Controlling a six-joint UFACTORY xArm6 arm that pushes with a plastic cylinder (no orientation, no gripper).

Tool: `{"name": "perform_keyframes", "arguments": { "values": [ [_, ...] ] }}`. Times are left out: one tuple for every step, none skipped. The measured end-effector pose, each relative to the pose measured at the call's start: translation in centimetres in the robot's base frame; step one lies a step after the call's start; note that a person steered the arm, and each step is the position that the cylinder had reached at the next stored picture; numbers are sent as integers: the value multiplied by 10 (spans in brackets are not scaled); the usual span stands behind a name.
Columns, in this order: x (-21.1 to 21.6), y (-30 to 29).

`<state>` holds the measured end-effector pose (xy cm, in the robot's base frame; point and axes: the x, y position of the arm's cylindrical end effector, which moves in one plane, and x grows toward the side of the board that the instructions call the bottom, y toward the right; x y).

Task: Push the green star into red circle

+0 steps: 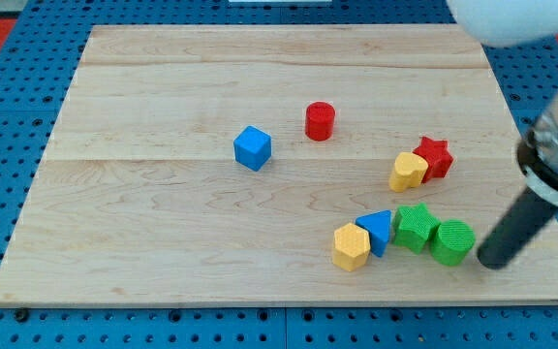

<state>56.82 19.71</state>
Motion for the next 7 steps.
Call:
{"name": "perform_keyframes", "arguments": {
  "values": [
    [-32, -65],
    [-58, -114],
    [-76, -163],
    [-76, -170],
    [-76, -191],
    [-75, -211],
    [-77, -246]
  ]
}}
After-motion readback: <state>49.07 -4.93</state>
